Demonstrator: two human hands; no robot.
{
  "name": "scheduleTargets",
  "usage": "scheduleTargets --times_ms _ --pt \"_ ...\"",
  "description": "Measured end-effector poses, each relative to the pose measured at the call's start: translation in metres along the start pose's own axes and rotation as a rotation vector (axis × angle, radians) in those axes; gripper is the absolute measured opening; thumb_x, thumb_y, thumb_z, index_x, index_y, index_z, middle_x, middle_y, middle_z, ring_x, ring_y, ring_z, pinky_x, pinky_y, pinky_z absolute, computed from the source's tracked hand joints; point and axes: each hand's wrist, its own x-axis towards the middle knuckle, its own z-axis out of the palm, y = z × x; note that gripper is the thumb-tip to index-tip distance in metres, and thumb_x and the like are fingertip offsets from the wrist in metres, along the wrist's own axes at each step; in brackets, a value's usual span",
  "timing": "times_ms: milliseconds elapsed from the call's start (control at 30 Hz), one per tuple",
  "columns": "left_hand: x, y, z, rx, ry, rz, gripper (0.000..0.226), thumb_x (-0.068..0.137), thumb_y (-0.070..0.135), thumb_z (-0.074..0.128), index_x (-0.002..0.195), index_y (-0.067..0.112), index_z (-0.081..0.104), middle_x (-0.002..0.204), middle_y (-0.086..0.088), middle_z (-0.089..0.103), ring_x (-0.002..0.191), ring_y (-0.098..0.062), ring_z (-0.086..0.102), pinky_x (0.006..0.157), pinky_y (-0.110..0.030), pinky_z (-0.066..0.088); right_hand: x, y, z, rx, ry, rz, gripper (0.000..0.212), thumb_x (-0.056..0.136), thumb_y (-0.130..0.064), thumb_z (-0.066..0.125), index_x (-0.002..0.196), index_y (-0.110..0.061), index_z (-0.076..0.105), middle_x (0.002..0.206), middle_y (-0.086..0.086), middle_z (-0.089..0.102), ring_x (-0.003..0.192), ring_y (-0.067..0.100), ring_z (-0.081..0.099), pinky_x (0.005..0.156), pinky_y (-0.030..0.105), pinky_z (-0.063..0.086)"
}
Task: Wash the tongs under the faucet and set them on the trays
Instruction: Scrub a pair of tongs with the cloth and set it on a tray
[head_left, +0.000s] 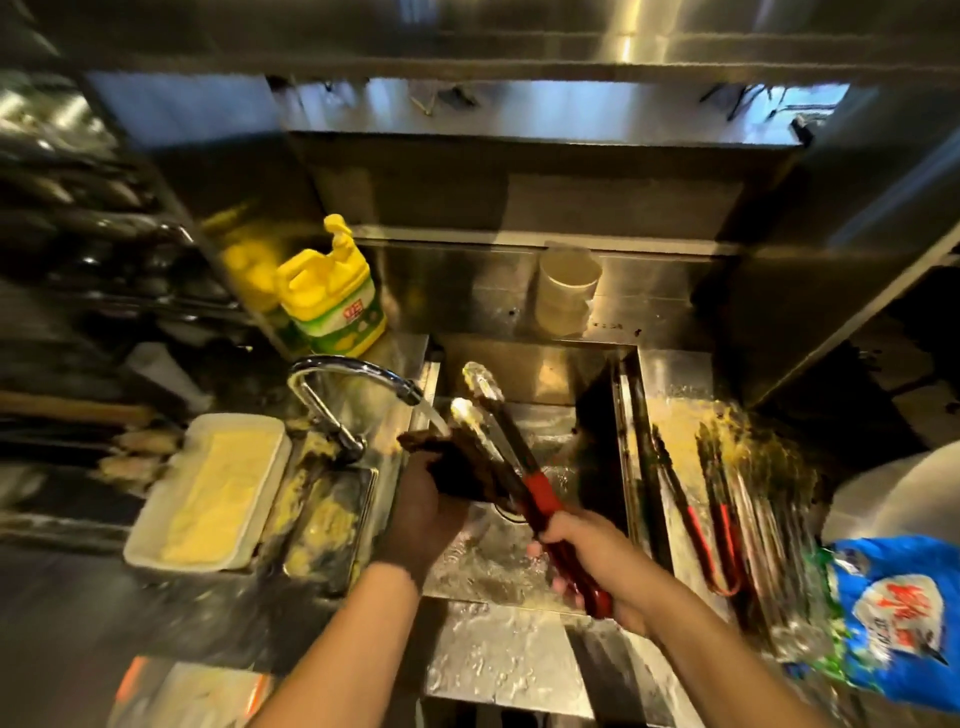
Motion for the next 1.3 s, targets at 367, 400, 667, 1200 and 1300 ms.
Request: scheduleTargets --times_ms 367,400,667,1200,1300 --pt "0.022 0.011 -0.015 -0.107 0.153 -0.068 0.055 0.103 0.053 0.025 0.120 0.016 0.062 0.096 -0.011 0.070 0.090 -0.028 0.065 0.088 -0.041 0.050 -0.005 0.007 0.041 -0.267 0.080 -0.098 0.008 0.090 -0.022 0.063 0.089 -0.018 0.056 0.056 -0.007 0.050 0.039 0.009 0.040 0.036 0.023 0.034" --pt "0.025 0.011 -0.012 -0.090 0.201 -0.064 0.049 0.105 0.045 0.029 0.119 0.013 0.064 0.095 -0.013 0.071 0.091 -0.028 0.066 0.088 -0.042 0.050 -0.007 0.008 0.042 -0.228 0.062 -0.087 0.007 0.089 -0.018 0.062 0.089 -0.016 0.056 0.056 -0.006 0.051 0.039 0.010 0.039 0.036 0.024 0.034" --pt "0.042 0.000 0.005 0.463 0.347 -0.123 0.025 0.101 0.009 0.046 0.123 0.006 0.057 0.105 -0.025 0.063 0.102 -0.040 0.062 0.101 -0.063 0.046 -0.018 0.008 0.047 -0.268 0.056 -0.078 0.007 0.089 -0.009 0.054 0.082 -0.010 0.051 0.055 -0.001 0.048 0.039 0.012 0.038 0.038 0.026 0.033" --pt "0.053 -0.004 0.032 0.537 0.263 -0.361 0.032 0.105 0.018 0.033 0.094 0.003 0.059 0.101 -0.021 0.060 0.083 -0.036 0.061 0.069 -0.041 0.058 -0.003 -0.013 0.044 -0.322 0.176 -0.100 0.005 0.089 -0.016 0.058 0.088 -0.013 0.053 0.052 -0.004 0.044 0.033 0.009 0.039 0.036 0.025 0.034" --pt "0.057 0.001 0.038 0.506 0.254 -0.341 0.036 0.108 0.021 0.032 0.093 0.000 0.057 0.083 -0.022 0.065 0.070 -0.034 0.066 0.058 -0.039 0.059 -0.005 -0.012 0.042 -0.292 0.153 -0.095 0.006 0.089 -0.016 0.057 0.088 -0.013 0.052 0.046 -0.009 0.045 0.033 0.009 0.040 0.034 0.022 0.035"
